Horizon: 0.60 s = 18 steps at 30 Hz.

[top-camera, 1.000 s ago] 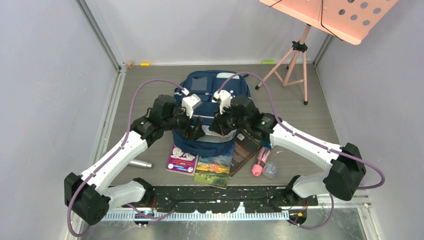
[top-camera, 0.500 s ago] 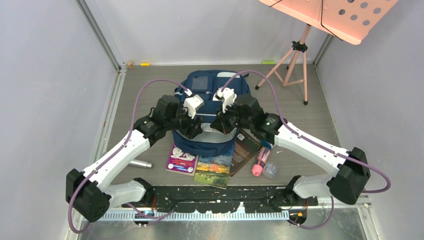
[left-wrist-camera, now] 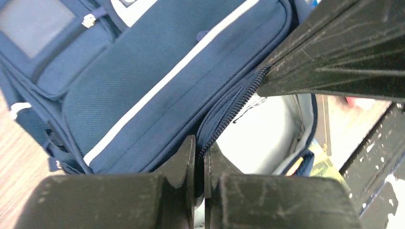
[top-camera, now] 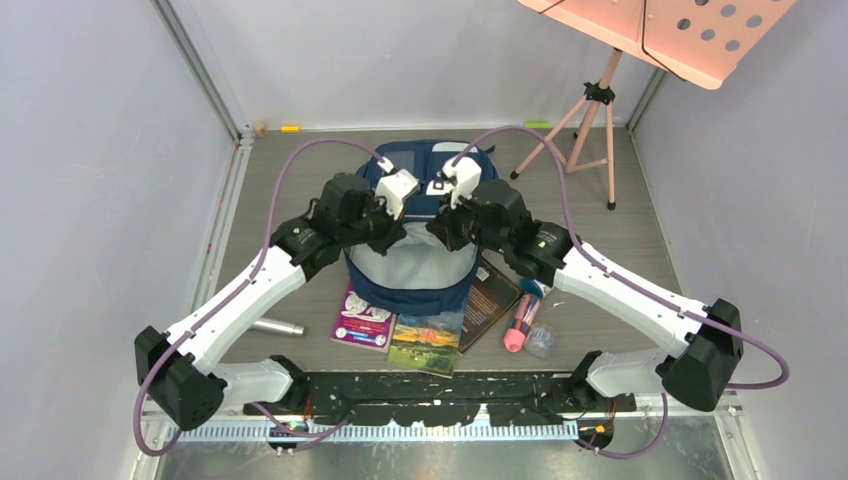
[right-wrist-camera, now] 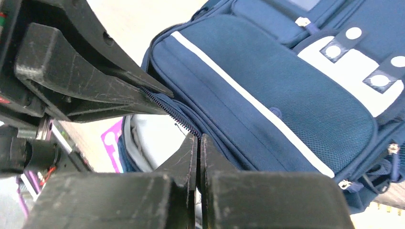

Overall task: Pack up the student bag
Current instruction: Unzip the student bag at the center of the board, then pick up the book from the center of the board.

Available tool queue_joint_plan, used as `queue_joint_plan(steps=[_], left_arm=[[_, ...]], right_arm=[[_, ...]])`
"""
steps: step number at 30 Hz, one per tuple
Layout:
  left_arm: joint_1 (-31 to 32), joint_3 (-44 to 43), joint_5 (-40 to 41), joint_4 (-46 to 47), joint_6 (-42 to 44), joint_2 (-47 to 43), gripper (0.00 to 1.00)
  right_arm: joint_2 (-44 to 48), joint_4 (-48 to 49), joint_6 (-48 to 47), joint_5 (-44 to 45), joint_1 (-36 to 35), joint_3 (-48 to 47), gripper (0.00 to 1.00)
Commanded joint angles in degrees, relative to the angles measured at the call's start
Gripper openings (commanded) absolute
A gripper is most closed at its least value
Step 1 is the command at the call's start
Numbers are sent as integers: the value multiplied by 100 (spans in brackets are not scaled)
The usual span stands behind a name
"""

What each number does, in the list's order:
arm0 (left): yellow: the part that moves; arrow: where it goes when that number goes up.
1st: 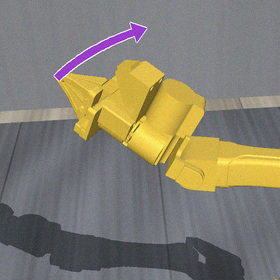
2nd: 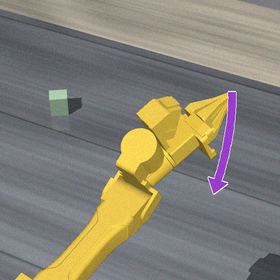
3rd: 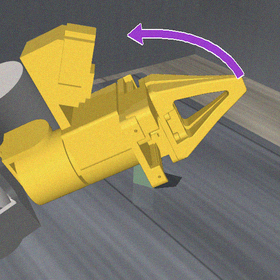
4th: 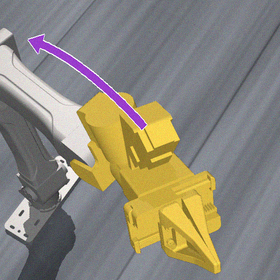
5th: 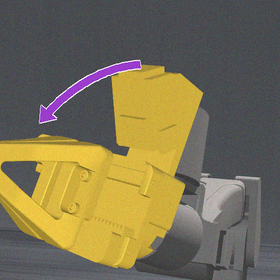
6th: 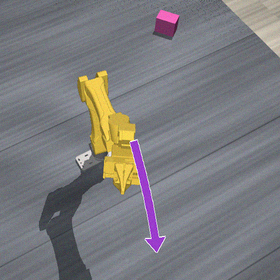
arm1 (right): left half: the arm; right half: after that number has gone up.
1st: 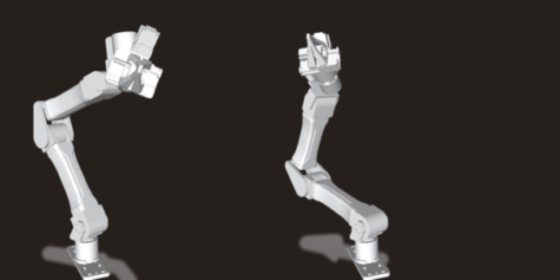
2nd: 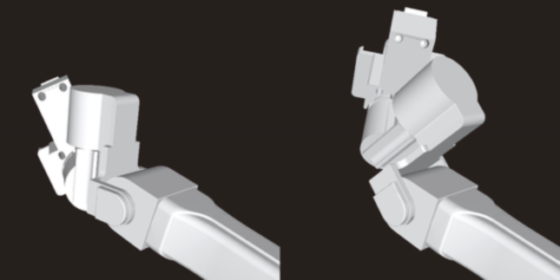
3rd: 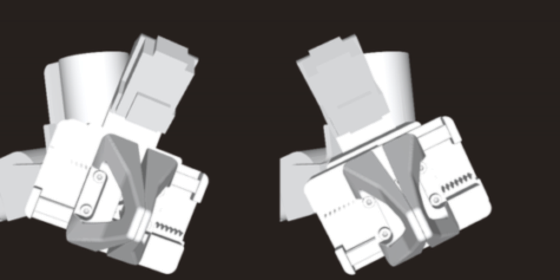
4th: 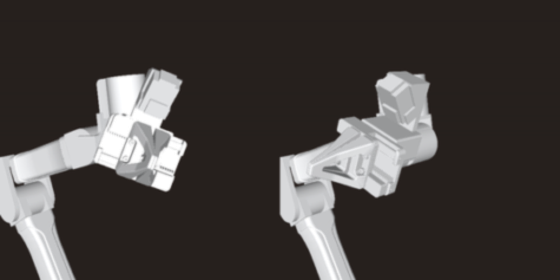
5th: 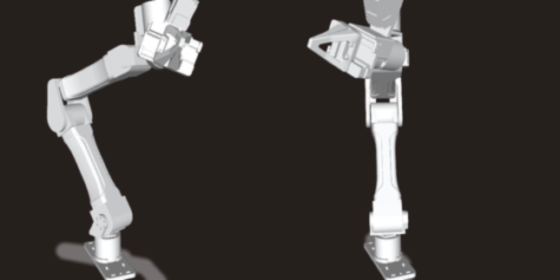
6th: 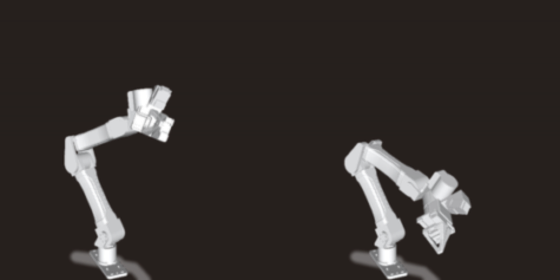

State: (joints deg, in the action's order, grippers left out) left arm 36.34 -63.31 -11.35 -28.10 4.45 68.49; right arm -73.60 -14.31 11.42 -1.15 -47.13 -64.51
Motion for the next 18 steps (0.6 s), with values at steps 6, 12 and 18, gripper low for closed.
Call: queue_joint_plan(steps=[6,12,18], left_arm=[[-82,-1125,2513,-285,-192,203,0],[-219,-1097,3388,-455,-157,4,0],[-630,-1052,3558,-561,-229,-315,0]], right_arm=[[-418,-11,46,1855,225,-589,0],[-1293,218,90,1731,296,-1062,0],[-2092,196,257,1445,297,-1828,0]])
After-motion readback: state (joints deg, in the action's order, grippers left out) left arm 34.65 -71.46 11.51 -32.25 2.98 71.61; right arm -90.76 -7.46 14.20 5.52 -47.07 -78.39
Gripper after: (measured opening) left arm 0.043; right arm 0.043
